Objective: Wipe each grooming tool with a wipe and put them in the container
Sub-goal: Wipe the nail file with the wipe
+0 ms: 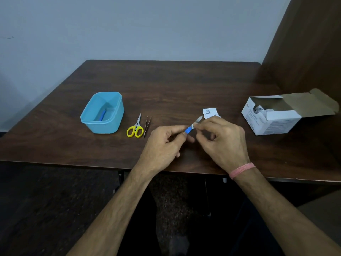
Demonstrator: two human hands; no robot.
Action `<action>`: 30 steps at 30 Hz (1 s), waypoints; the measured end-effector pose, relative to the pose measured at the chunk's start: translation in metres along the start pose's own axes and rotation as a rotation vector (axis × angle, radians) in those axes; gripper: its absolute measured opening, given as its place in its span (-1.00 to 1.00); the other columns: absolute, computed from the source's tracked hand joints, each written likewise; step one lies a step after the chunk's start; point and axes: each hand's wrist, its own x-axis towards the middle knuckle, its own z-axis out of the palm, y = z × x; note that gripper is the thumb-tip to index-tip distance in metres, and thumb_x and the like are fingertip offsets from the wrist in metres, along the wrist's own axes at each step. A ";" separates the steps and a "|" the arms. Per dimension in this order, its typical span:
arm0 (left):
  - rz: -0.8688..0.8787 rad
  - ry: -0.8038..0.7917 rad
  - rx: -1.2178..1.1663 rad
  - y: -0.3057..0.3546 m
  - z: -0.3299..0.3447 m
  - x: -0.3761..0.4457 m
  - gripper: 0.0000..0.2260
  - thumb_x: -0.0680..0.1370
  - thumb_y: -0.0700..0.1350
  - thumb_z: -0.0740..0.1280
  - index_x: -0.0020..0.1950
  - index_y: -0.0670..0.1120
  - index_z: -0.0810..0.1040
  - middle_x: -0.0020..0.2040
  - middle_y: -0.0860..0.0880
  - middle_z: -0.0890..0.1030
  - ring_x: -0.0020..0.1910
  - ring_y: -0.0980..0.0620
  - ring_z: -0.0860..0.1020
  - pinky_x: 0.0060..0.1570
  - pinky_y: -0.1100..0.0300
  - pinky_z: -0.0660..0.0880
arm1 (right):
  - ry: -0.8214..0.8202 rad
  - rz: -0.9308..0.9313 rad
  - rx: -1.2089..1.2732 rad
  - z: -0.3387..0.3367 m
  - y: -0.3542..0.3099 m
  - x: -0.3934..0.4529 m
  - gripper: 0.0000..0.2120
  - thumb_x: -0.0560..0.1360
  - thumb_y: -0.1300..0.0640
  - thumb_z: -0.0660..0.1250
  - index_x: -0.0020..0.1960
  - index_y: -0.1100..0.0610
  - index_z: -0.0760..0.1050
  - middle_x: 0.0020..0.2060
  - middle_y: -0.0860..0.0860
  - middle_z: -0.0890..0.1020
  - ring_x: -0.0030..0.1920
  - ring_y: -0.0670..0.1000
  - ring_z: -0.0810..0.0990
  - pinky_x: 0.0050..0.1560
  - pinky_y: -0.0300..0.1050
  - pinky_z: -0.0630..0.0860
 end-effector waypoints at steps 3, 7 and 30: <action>-0.011 -0.002 0.010 0.001 0.000 0.001 -0.74 0.75 -0.11 0.35 0.20 0.17 0.81 -0.02 0.12 0.82 -0.40 0.10 0.56 -0.31 0.23 0.50 | -0.009 0.016 0.001 -0.001 0.000 0.001 -0.94 0.50 0.15 0.57 -0.06 0.01 0.78 -0.06 -0.14 0.75 -0.27 -0.25 0.41 -0.29 -0.07 0.60; -0.014 -0.008 0.002 0.001 0.000 0.000 -0.74 0.74 -0.11 0.35 0.19 0.15 0.82 -0.02 0.11 0.82 -0.40 0.08 0.57 -0.29 0.20 0.51 | -0.051 -0.042 0.025 -0.002 0.000 -0.001 -0.90 0.50 0.17 0.57 -0.02 0.00 0.80 -0.05 -0.16 0.74 -0.22 -0.28 0.40 -0.28 -0.12 0.59; -0.019 0.021 0.025 0.004 0.002 -0.002 -0.74 0.71 -0.13 0.37 0.18 0.15 0.82 -0.07 0.11 0.82 -0.42 0.11 0.59 -0.33 0.23 0.50 | 0.032 0.017 0.048 0.003 0.005 0.002 -0.90 0.46 0.19 0.57 -0.05 0.03 0.78 -0.08 -0.11 0.75 -0.31 -0.32 0.40 -0.24 -0.17 0.53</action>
